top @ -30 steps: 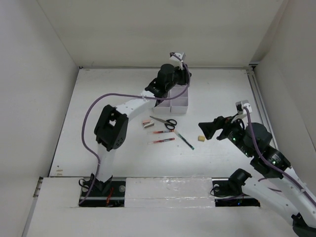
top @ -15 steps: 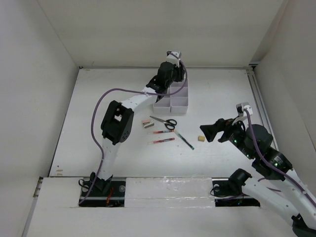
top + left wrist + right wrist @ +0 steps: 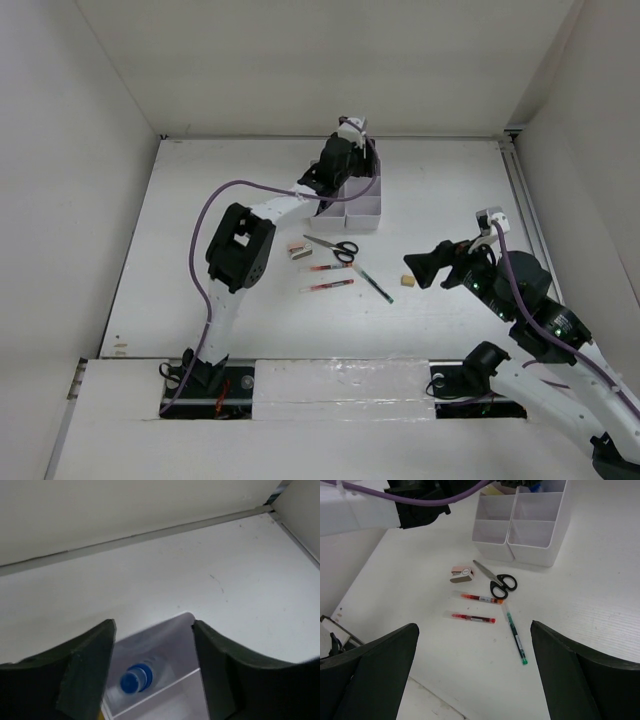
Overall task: Sort the stationery into containers
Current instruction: Place the stationery in the storage box, then pick up the pen from the center of the board.
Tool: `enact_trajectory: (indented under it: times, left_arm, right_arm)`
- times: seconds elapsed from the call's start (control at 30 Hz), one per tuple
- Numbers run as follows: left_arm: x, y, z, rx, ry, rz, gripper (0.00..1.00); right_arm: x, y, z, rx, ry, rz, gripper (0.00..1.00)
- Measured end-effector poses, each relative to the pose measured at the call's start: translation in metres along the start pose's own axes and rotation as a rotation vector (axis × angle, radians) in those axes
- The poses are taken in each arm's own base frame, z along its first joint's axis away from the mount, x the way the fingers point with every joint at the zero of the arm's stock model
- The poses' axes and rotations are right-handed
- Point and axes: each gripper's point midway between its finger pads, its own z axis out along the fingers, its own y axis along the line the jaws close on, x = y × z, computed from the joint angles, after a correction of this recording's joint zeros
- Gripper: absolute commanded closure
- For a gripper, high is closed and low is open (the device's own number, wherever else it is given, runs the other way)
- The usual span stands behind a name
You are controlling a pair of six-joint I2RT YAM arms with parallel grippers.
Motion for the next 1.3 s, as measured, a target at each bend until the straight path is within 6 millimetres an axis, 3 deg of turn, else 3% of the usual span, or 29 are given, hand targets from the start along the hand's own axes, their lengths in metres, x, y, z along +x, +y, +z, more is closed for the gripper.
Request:
enact_trajectory:
  times: [0.03,0.07,0.23,0.33,0.47,0.67,0.73,0.83,0.97,1.07,1.17,1.3]
  left_arm:
    - [0.006,0.001,-0.001,-0.002,0.009,0.001,0.28]
    - [0.006,0.002,-0.001,0.001,-0.002,0.002,0.23]
    - [-0.001,0.000,-0.018,0.009,-0.006,-0.011,0.08]
    - [-0.016,-0.004,-0.034,0.018,-0.022,-0.021,0.00]
    - [-0.062,-0.019,-0.061,0.045,-0.098,-0.037,0.00]
    - [-0.146,-0.043,-0.117,0.062,-0.198,-0.076,0.00]
    - [-0.167,-0.043,-0.139,0.048,-0.214,-0.098,0.00]
    - [-0.181,-0.037,-0.179,0.015,-0.218,-0.141,0.00]
    - [-0.180,-0.016,-0.241,-0.047,-0.201,-0.234,0.00]
    - [-0.161,0.004,-0.282,-0.109,-0.178,-0.306,0.00]
    - [-0.127,0.019,-0.308,-0.160,-0.126,-0.352,0.00]
    - [-0.090,0.026,-0.327,-0.189,-0.041,-0.380,0.00]
  right_arm:
    - [0.000,0.000,0.000,-0.002,0.001,0.000,0.00]
    - [0.000,0.000,0.000,-0.002,0.002,0.000,0.00]
    - [0.005,0.001,0.004,-0.004,0.023,-0.003,0.00]
    - [0.009,0.002,0.009,-0.009,0.044,-0.009,0.00]
    - [0.023,0.002,0.018,-0.020,0.081,-0.016,0.00]
    - [0.066,-0.006,0.044,-0.002,0.228,-0.037,0.00]
    - [0.082,-0.010,0.053,0.007,0.274,-0.040,0.00]
    - [0.103,-0.018,0.059,0.030,0.330,-0.045,0.00]
    - [0.120,-0.029,0.072,0.077,0.388,-0.061,0.06]
    - [0.146,-0.040,0.084,0.129,0.482,-0.075,0.17]
    - [0.173,-0.050,0.090,0.170,0.578,-0.092,0.27]
    - [0.193,-0.060,0.100,0.215,0.658,-0.109,0.30]
